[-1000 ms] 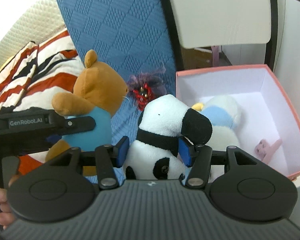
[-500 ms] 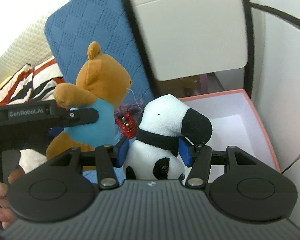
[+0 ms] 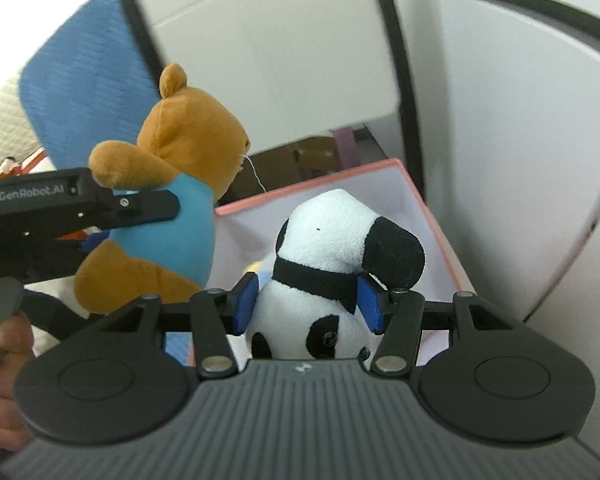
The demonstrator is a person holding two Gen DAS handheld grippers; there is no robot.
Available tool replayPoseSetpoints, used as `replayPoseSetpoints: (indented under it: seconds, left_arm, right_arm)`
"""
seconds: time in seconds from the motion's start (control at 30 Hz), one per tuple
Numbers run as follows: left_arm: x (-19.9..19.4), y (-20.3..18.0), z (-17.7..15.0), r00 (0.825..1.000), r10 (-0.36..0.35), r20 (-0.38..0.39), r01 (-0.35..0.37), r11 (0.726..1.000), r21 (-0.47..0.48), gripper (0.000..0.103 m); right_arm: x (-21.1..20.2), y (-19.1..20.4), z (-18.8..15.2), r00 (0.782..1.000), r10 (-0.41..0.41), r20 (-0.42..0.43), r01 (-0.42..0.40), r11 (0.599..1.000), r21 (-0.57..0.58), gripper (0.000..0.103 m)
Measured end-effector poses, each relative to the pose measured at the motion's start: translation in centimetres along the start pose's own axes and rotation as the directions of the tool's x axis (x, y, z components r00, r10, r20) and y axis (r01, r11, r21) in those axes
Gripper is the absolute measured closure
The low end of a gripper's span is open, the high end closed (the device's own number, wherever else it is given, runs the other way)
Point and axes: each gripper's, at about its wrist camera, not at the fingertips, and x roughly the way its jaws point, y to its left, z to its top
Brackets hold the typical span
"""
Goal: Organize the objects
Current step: 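Carry the teddy bear with left tool while right tool carries the panda over the box, then lower teddy bear into the box and open left tool while right tool releases panda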
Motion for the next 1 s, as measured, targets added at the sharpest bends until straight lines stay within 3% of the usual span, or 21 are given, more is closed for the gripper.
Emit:
replayPoseSetpoints:
  seconds: [0.4,0.67,0.77,0.83,0.87,1.0]
  left_arm:
    - [10.0,-3.1,-2.2,0.990,0.011,-0.140,-0.005,0.999,0.044,0.058]
    - [12.4,-2.4,-3.6,0.981,0.029,-0.192,-0.022,0.999,0.040,0.057]
    - [12.6,-2.0,-3.6,0.981,0.033,-0.193,-0.027,0.999,0.033,0.049]
    - [12.3,-1.8,-3.4,0.981,0.032,-0.193,-0.028,0.999,0.024,0.031]
    - [12.0,-1.8,-3.4,0.982,0.029,-0.188,-0.025,0.999,0.024,0.029]
    - [10.3,-1.9,-3.2,0.985,0.031,-0.168,-0.025,0.999,0.040,0.027]
  right_arm:
    - [5.0,-6.5,-1.5,0.995,-0.048,-0.091,0.054,0.997,0.058,0.047]
    - [7.3,-7.9,-3.5,0.987,-0.049,-0.154,0.057,0.997,0.045,0.046]
    - [7.8,-7.7,-3.0,0.987,-0.046,-0.155,0.054,0.997,0.047,0.044]
    - [7.9,-7.5,-2.8,0.986,-0.047,-0.158,0.055,0.997,0.047,0.041]
    - [7.8,-7.3,-2.8,0.986,-0.041,-0.160,0.049,0.998,0.046,0.034]
    - [6.8,-6.7,-2.7,0.988,-0.038,-0.149,0.044,0.998,0.039,0.033]
